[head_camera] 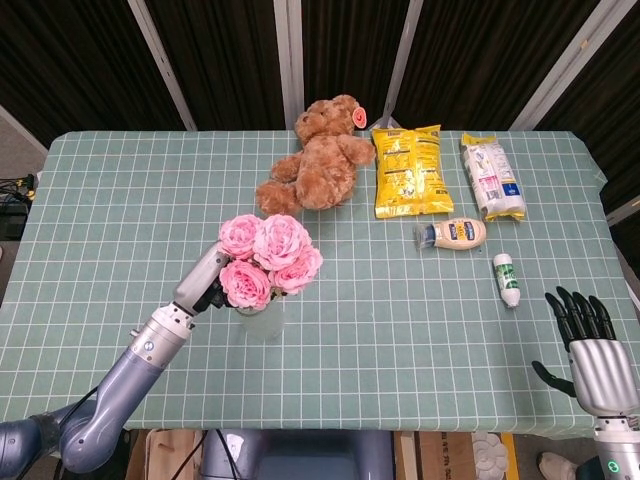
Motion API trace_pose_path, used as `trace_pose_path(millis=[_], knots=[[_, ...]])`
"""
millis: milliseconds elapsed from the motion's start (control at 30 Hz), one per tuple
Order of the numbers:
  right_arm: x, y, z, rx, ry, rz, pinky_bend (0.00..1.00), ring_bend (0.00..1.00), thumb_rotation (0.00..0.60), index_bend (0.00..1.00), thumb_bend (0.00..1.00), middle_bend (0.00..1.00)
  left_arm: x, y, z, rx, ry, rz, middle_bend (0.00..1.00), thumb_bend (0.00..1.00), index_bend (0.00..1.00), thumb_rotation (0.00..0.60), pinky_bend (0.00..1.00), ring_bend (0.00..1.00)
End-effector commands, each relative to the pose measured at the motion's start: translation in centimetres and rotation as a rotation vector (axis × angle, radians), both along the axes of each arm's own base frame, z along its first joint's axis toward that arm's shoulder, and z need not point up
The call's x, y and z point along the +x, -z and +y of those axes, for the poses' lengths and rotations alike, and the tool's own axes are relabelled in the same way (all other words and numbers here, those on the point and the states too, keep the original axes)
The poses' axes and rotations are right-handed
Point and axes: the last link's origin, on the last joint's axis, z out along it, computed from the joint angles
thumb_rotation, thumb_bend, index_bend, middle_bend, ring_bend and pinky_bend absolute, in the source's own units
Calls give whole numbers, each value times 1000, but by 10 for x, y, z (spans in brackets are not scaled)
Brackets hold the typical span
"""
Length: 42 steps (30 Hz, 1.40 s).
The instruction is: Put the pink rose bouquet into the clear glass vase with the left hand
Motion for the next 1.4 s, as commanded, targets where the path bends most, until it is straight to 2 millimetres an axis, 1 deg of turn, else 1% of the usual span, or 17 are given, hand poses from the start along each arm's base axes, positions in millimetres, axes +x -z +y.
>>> trace_pose_path(millis=[33,267,567,667,733,833,900,1000,1200,1300,1400], knots=[[1,0,1,3,-4,2,0,36,600,7,193,57,-9,6,-2,-27,6,5,421,483,361,600,306,244],[5,2,3,23,-33,12,0,36,600,7,192,58,-28,7,-4,-47,12,32,410,482,356,600,297,231],[8,9,5,60,-47,24,0,36,600,7,192,57,-55,10,0,-84,-18,34,360,465,333,600,238,167],[9,10,5,61,-46,25,0,36,600,7,192,57,-64,11,0,-94,-18,53,290,440,301,600,154,85],[9,10,5,60,-46,25,0,36,600,7,192,57,-69,12,0,-112,-16,66,215,378,248,600,93,23],[9,10,5,57,-45,24,0,36,600,7,192,57,-77,13,-1,-150,-6,107,132,280,172,600,25,0],[9,10,4,53,-45,24,0,37,600,7,192,57,-80,11,-3,-177,9,138,97,242,132,600,3,0],[10,10,4,46,-45,21,0,36,600,7,192,58,-82,5,-4,-200,36,173,64,206,102,600,0,0],[10,10,5,39,-48,13,0,36,600,7,192,57,-85,-22,-6,-152,71,243,32,178,75,600,0,0],[11,11,5,41,-50,12,0,36,600,7,191,57,-91,-41,-6,-76,69,305,27,172,60,600,0,0],[11,11,5,42,-49,11,0,36,600,7,192,57,-102,-58,-11,20,57,438,21,169,54,600,0,0]])
